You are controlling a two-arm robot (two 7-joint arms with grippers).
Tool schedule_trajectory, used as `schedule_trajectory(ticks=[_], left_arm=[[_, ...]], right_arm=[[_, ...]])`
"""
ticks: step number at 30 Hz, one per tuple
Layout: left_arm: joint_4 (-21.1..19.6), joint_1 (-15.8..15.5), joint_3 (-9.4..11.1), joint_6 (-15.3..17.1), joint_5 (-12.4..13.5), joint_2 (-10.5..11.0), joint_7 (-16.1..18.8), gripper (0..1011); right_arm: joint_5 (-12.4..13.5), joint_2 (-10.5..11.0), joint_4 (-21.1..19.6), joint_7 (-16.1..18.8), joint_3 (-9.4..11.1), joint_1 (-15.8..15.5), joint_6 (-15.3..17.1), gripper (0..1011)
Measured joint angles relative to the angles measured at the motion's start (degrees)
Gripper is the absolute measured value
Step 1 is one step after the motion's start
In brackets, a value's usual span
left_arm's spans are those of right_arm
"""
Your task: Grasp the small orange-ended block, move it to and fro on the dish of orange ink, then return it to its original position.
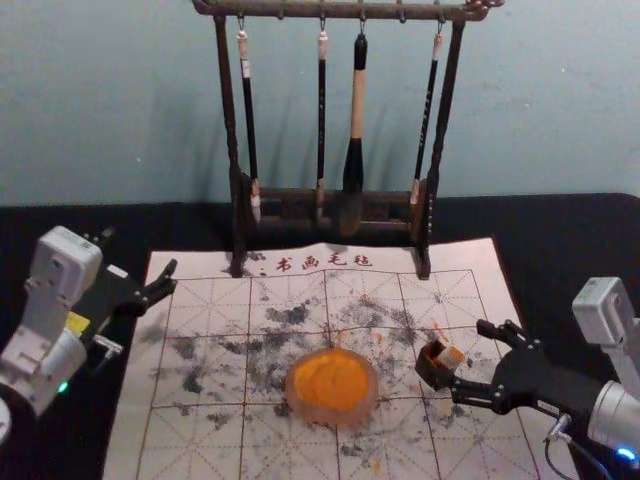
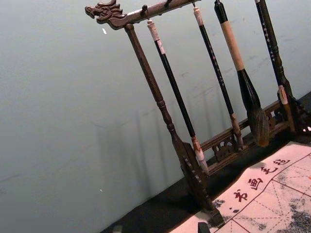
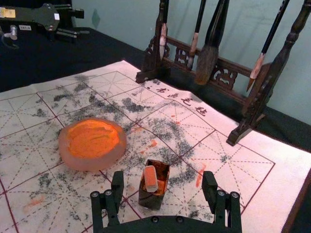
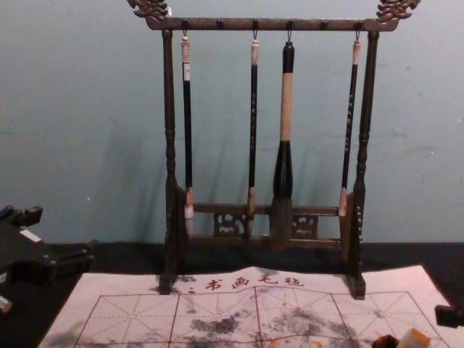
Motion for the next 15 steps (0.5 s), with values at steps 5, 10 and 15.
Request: schedule_trajectory(ticks=[5, 10, 15], left_arm=[[0.00, 0.00, 0.00, 0.00, 0.00, 0.00, 0.00, 1001], [0.00, 0.00, 0.00, 0.00, 0.00, 0.00, 0.00, 1001], [0.00, 0.00, 0.00, 0.00, 0.00, 0.00, 0.00, 1001]], right_arm=[[-0.55, -0.55, 0.47, 0.81, 0.21, 0.24, 0.62, 1000], [-1.03, -0.89, 0.53, 1.32, 0.41, 0.27, 0.87, 1000], [-1.27, -1.06, 0.50, 1.47, 0.51, 0.27, 0.88, 1000]])
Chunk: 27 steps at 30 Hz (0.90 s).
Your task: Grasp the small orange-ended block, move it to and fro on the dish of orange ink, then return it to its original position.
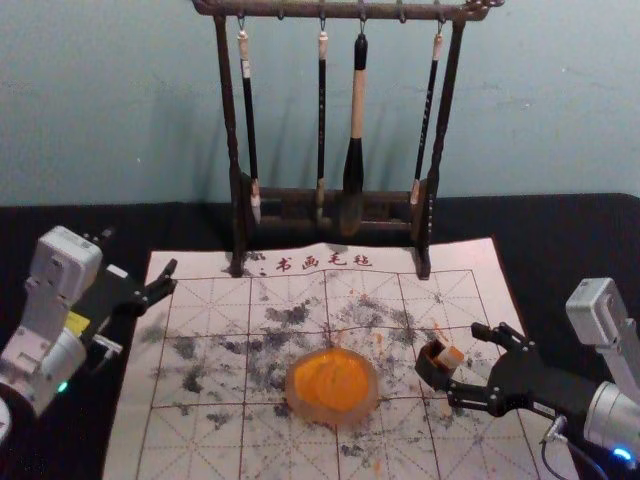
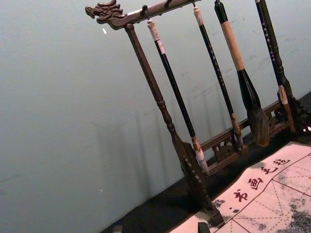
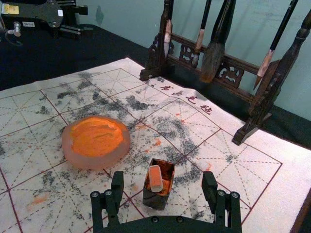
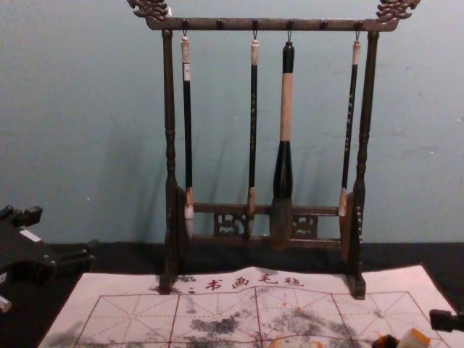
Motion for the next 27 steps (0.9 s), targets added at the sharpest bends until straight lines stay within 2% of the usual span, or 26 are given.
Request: schedule_trajectory(ticks=[16, 20, 21, 26, 27], left_arm=[[0.00, 0.00, 0.00, 0.00, 0.00, 0.00, 0.00, 1001], [0.00, 0.00, 0.00, 0.00, 0.00, 0.00, 0.00, 1001], [0.00, 0.00, 0.00, 0.00, 0.00, 0.00, -0.01, 1001], [0.00, 0.00, 0.00, 0.00, 0.00, 0.00, 0.00, 1001], [0.00, 0.00, 0.00, 0.00, 0.00, 0.00, 0.00, 1001]], right_arm=[[0.06, 0.12, -0.09, -0.10, -0.03, -0.03, -0.04, 977], [0.07, 0.14, -0.09, -0.12, -0.04, -0.03, -0.05, 903], [0.07, 0.14, -0.09, -0.13, -0.04, -0.03, -0.05, 850], [0.10, 0.16, -0.10, -0.15, -0.04, -0.03, -0.07, 734], [0.10, 0.17, -0.10, -0.15, -0.04, -0.03, -0.07, 686]])
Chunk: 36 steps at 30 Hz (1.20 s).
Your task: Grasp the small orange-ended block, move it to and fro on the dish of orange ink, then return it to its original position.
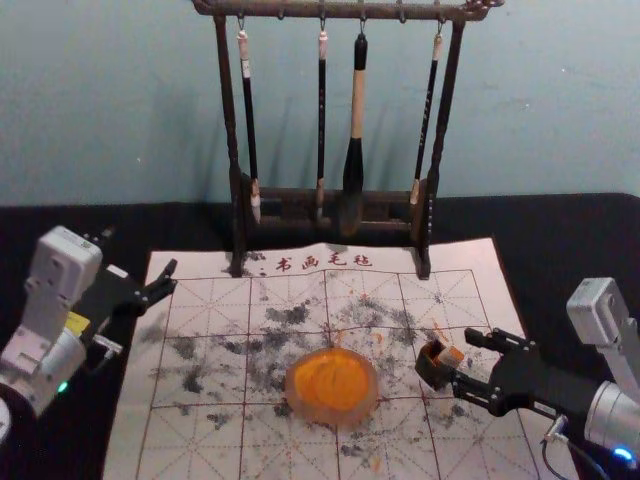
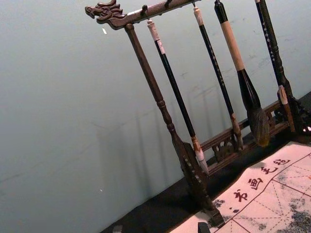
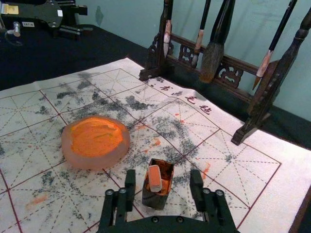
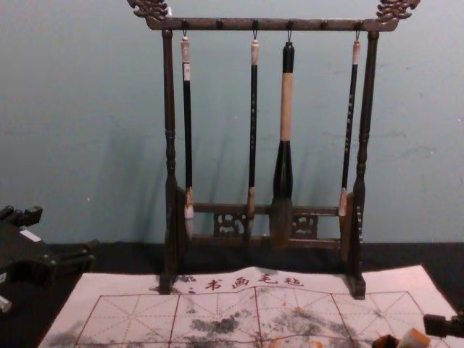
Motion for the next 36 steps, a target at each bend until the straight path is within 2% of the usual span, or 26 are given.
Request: schedule_trajectory(ticks=[4, 6, 16, 20, 36], left_arm=[[0.00, 0.00, 0.00, 0.00, 0.00, 0.00, 0.00, 1001], [0.00, 0.00, 0.00, 0.00, 0.00, 0.00, 0.00, 1001], [0.00, 0.00, 0.00, 0.00, 0.00, 0.00, 0.00, 1001], [0.00, 0.00, 0.00, 0.00, 0.00, 0.00, 0.00, 1002], [0.00, 0.00, 0.00, 0.00, 0.00, 0.00, 0.00, 1001]], right_arm=[[0.02, 0.00, 0.00, -0.02, 0.00, 0.00, 0.00, 593], [0.03, 0.00, 0.00, -0.04, 0.00, 0.00, 0.00, 483], [0.06, 0.00, 0.01, -0.05, 0.00, 0.00, -0.01, 164], [0.06, 0.00, 0.00, -0.04, -0.01, 0.00, 0.00, 92], [0.05, 0.00, 0.01, -0.04, 0.00, 0.00, 0.00, 91]])
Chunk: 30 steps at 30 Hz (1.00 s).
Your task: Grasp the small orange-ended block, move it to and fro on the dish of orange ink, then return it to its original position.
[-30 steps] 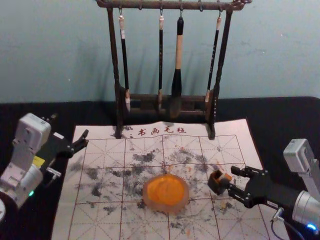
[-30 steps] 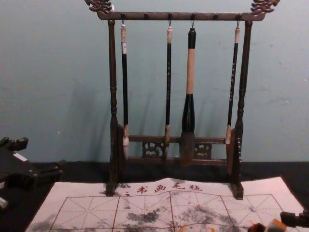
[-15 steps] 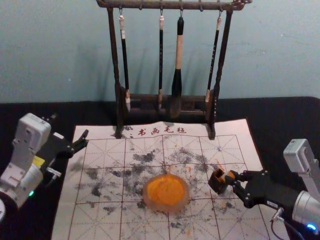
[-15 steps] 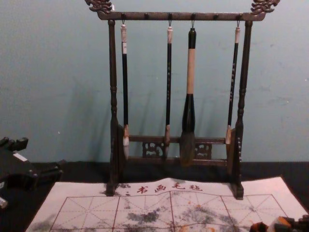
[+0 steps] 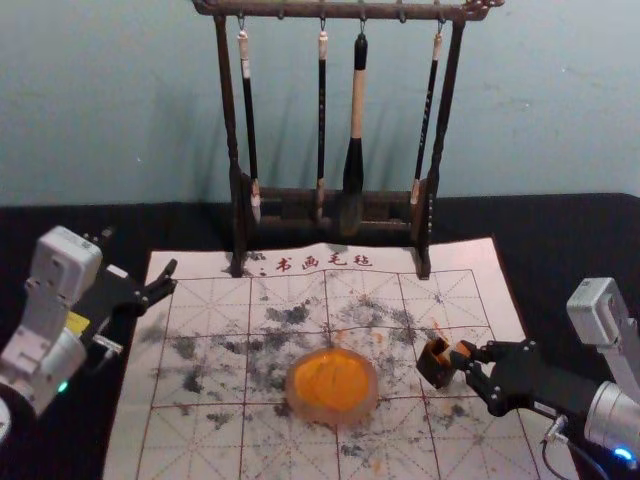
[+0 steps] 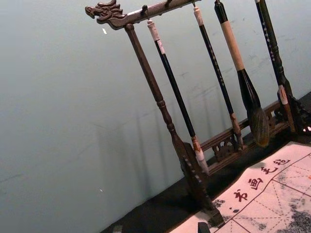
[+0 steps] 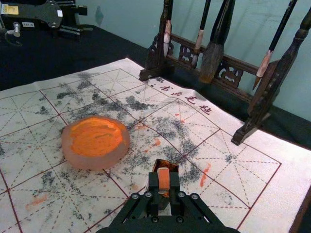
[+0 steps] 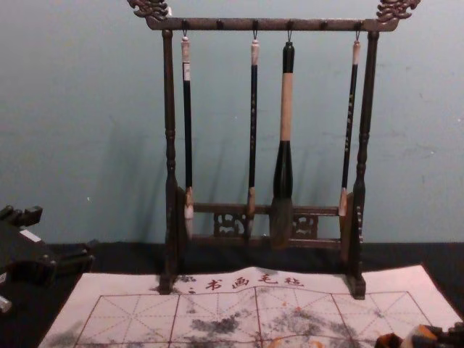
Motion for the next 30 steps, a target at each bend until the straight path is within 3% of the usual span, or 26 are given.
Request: schedule_trajectory(ticks=[30], left_arm=[[0.00, 0.00, 0.00, 0.00, 0.00, 0.00, 0.00, 1001]], right_arm=[[0.00, 0.05, -1.47, 0.79, 1.89, -1.03, -0.44, 92]])
